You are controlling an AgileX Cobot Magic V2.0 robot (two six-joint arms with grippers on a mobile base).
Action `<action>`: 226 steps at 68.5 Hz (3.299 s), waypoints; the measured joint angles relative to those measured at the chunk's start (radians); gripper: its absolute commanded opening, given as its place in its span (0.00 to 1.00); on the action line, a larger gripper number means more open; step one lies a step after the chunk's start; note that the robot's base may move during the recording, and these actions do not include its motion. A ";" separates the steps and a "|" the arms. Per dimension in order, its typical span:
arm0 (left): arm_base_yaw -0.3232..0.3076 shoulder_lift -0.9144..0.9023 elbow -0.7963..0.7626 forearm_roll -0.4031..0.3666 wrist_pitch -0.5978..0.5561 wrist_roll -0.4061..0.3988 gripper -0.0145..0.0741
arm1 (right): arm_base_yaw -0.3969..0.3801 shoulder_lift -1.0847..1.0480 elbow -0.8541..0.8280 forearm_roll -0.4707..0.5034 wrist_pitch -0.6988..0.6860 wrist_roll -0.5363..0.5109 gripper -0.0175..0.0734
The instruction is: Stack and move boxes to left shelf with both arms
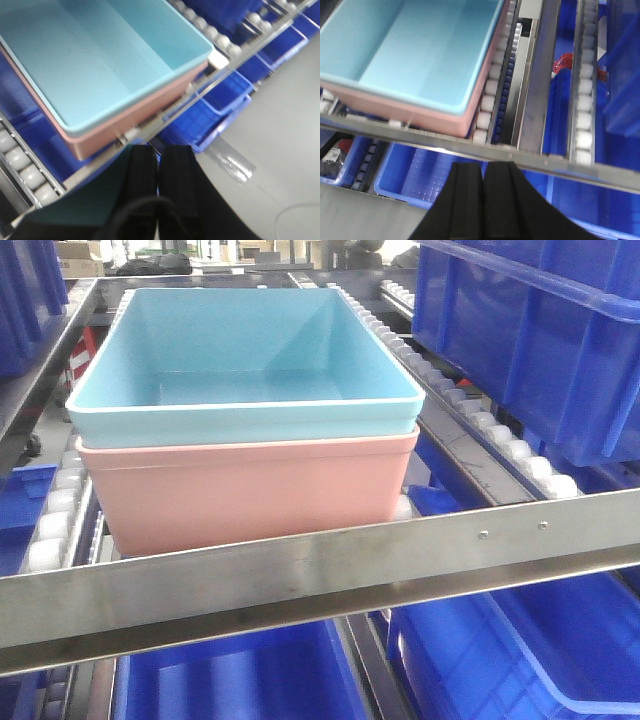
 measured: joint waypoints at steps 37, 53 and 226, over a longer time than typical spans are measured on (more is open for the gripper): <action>-0.024 -0.031 0.068 0.008 0.000 0.000 0.16 | 0.000 -0.315 0.315 0.000 -0.183 -0.002 0.25; -0.024 -0.031 0.068 -0.008 0.002 0.002 0.16 | 0.000 -0.315 0.315 0.000 -0.185 -0.002 0.25; 1.267 -0.741 0.734 -0.803 -0.670 0.996 0.16 | 0.000 -0.320 0.363 0.000 -0.192 -0.002 0.25</action>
